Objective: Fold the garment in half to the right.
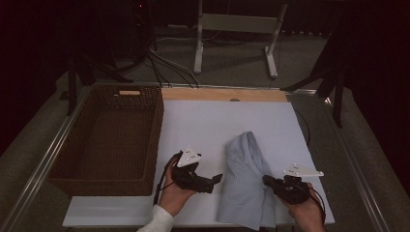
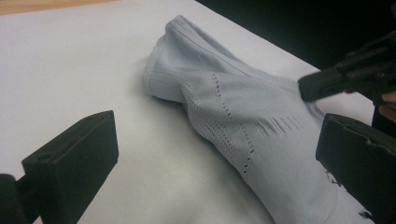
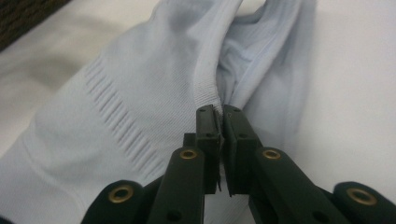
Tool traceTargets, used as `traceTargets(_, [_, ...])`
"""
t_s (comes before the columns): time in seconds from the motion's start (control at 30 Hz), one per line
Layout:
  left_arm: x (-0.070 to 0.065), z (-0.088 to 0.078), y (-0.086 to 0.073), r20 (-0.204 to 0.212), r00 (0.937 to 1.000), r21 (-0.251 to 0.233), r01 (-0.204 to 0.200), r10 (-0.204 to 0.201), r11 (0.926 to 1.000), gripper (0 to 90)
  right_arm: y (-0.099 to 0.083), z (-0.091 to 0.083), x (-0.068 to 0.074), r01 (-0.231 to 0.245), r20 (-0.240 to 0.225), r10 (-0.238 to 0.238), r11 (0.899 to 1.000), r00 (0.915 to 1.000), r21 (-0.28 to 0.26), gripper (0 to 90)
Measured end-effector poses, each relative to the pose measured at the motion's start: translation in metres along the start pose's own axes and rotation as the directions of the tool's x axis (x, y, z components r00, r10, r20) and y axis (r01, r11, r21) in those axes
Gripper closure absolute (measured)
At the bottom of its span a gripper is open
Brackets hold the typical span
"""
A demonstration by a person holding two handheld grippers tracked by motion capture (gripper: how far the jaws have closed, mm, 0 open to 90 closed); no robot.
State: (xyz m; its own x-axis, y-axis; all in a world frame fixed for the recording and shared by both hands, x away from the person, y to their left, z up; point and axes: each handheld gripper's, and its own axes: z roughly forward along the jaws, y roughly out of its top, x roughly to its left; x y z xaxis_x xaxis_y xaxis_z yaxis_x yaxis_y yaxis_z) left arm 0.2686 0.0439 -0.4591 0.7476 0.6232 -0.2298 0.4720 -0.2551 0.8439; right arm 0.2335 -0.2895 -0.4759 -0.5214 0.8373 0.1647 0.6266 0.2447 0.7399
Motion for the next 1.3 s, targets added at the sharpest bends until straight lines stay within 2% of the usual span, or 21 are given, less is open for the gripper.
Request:
traceTargets(0.3, [0.0, 0.001, -0.001, 0.003, 1.0, 0.004, 0.0, 0.0, 1.0, 0.3, 0.007, -0.005, -0.006, 0.001, 0.053, 0.002, 0.999, 0.9986, -0.048, 87.3])
traceTargets(0.63, [0.0, -0.001, 0.0, 0.003, 1.0, -0.002, 0.001, -0.001, 1.0, 0.3, 0.007, -0.01, -0.017, -0.022, 0.109, 0.029, 0.998, 0.9936, -0.062, 87.3])
traceTargets(0.93, [0.001, -0.003, 0.001, -0.002, 1.0, -0.01, 0.005, -0.005, 0.9999, 0.4, 0.001, -0.009, -0.021, -0.036, 0.117, 0.039, 0.999, 0.9924, -0.023, 87.1])
traceTargets(1.1, [0.002, -0.005, 0.001, -0.003, 1.0, -0.013, 0.003, -0.003, 0.9999, 0.3, -0.001, -0.011, -0.024, -0.049, 0.141, 0.05, 0.999, 0.9887, -0.009, 87.0])
traceTargets(1.3, [0.001, -0.002, 0.0, 0.0, 1.0, -0.005, 0.002, -0.002, 1.0, 0.4, -0.005, -0.011, -0.028, -0.062, 0.146, 0.06, 0.998, 0.9875, 0.01, 86.7])
